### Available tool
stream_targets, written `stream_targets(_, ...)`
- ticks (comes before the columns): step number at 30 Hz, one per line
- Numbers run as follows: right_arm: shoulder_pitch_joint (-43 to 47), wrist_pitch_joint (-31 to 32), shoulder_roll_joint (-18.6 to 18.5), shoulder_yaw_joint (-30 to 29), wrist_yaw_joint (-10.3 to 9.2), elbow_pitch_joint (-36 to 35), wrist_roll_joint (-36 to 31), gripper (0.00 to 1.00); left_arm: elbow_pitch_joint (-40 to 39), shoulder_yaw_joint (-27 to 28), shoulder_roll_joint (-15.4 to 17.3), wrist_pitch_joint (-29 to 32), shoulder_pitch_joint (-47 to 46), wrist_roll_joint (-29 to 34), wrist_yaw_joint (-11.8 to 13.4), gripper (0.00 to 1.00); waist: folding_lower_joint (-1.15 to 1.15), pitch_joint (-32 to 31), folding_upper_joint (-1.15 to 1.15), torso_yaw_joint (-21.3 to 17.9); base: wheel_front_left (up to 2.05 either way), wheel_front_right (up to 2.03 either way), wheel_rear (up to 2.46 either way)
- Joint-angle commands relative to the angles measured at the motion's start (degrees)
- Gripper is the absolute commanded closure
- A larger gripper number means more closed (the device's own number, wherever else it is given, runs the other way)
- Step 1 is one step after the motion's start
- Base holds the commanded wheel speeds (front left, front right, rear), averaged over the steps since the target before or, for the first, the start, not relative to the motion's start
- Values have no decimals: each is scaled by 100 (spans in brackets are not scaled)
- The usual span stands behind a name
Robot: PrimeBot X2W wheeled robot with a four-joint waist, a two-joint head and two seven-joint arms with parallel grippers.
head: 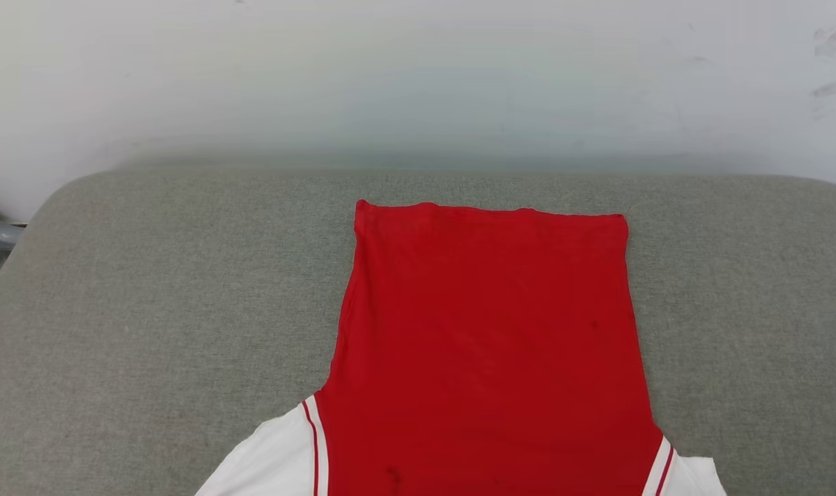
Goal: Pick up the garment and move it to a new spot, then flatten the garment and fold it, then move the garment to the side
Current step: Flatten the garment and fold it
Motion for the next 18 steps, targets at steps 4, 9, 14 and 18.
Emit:
stream_targets(4, -174, -116, 61, -216, -10, -220, -65, 0, -60, -10, -52, -15, -135, 163, 23, 100, 0, 14, 0, 14, 0, 0, 0)
stream_targets(9, -502, -134, 75, -641, -9, -755, 8, 0, -206, -2, -122, -15, -255, 328, 73, 100, 0, 95, 0, 58, 0, 0, 0)
stream_targets(14, -1255, 176, -196, -1026, -9, -1336, -155, 0, -371, -14, -167, -15, -442, 508, 108, 100, 0, 333, 0, 145, 0, 0, 0)
stream_targets(18, -2112, 748, -363, -1197, -8, -1689, -255, 0, -478, -35, -215, -15, -712, 679, 120, 100, 0, 621, 0, 294, 0, 0, 0)
